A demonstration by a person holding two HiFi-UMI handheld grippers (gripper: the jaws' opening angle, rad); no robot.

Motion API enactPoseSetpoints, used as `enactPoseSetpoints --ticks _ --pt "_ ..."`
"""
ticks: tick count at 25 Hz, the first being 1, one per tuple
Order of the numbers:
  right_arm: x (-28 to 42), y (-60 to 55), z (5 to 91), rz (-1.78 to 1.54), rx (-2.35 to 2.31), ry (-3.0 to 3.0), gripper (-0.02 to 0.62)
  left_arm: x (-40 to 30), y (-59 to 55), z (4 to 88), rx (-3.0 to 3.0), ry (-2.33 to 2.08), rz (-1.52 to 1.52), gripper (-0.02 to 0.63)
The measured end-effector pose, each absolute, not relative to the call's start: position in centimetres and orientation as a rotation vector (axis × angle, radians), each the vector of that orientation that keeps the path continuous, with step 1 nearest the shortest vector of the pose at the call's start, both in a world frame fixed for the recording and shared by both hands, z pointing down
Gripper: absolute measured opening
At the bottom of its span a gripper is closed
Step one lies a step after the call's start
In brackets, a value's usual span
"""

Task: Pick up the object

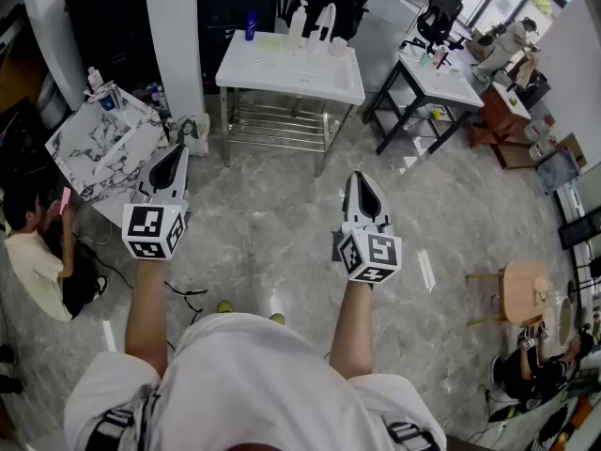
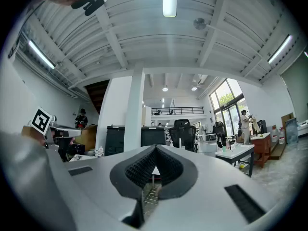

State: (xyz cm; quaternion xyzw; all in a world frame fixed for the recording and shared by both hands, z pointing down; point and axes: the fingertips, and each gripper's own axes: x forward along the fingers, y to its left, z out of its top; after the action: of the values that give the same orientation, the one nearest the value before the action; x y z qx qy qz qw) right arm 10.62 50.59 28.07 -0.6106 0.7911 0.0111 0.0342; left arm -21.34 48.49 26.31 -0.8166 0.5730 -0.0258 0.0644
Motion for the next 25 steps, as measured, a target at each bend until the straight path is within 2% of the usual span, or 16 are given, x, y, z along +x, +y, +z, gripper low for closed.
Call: enactPoseSetpoints --ticks 20,25 --pt "13.2 49.9 28.7 0.01 -1.813 2.455 0.006 -18.1 48.3 26.4 -2.45 1.756 -0.108 0.023" --pt "14.3 50.2 28.9 -0.004 -1.801 2.459 0.006 -16.7 48.8 26.6 -2.464 1.754 -0.117 0.062"
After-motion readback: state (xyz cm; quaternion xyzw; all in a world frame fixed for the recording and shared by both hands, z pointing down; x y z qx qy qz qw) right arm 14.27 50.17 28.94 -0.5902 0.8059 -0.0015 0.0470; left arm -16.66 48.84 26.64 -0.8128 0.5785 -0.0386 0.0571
